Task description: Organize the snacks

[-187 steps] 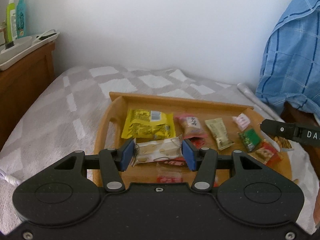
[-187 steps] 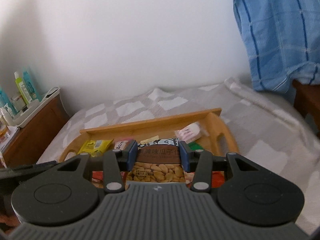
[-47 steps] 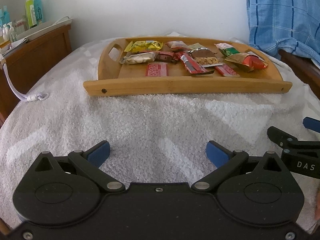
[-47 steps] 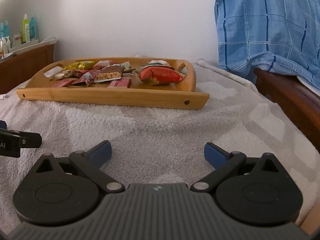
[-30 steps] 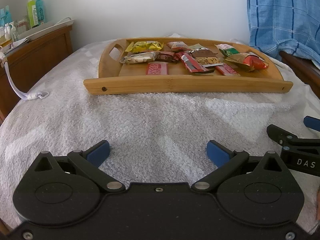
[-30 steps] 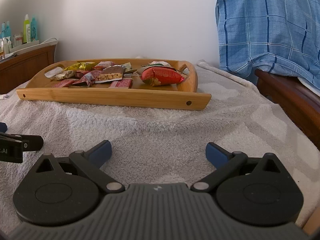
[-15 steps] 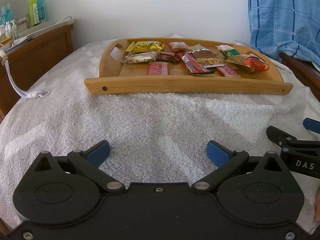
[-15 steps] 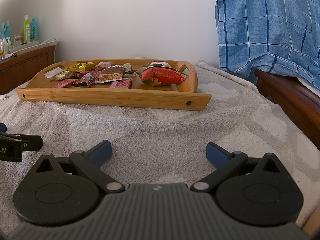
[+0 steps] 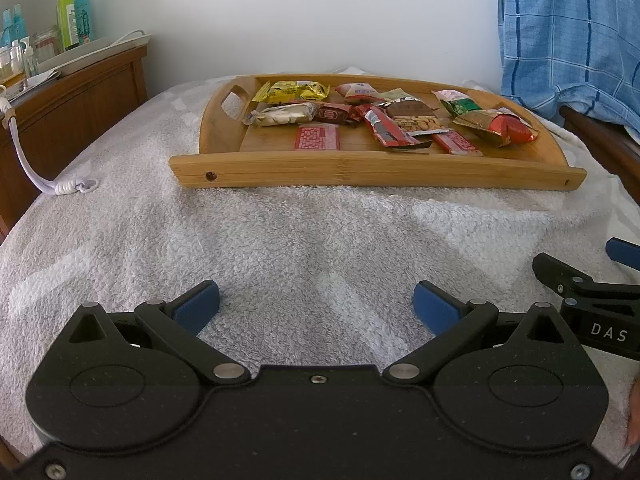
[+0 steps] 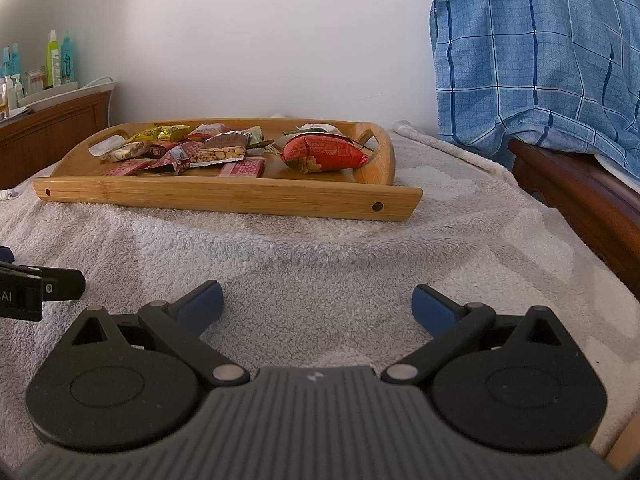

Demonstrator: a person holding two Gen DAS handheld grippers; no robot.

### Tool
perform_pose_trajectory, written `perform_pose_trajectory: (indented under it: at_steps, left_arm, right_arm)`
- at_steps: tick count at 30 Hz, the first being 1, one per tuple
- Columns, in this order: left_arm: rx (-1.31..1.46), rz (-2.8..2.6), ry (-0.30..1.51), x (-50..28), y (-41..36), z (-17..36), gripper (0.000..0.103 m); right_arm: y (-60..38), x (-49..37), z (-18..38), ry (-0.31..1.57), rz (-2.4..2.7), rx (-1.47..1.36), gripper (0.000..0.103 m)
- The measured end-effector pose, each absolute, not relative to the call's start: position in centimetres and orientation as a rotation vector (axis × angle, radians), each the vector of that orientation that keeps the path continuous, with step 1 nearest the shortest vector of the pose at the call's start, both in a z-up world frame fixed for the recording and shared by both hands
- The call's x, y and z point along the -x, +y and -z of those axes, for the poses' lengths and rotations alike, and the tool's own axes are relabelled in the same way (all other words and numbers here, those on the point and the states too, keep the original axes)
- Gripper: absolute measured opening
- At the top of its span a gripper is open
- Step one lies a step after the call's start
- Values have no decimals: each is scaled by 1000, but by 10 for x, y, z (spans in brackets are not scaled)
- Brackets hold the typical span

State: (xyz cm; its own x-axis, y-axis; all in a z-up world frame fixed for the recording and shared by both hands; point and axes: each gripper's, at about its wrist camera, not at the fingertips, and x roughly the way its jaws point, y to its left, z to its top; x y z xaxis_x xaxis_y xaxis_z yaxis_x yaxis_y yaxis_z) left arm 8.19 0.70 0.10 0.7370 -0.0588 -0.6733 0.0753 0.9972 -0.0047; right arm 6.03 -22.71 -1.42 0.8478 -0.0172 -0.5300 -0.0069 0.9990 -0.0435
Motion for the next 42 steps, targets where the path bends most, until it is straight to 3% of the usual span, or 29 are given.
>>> perform_pose_trajectory:
  at_steps: [42]
  left_arm:
    - [-34,75,730,-80,7,-1,103]
  right_arm:
    - [-227,-61,14,558,6,44,103]
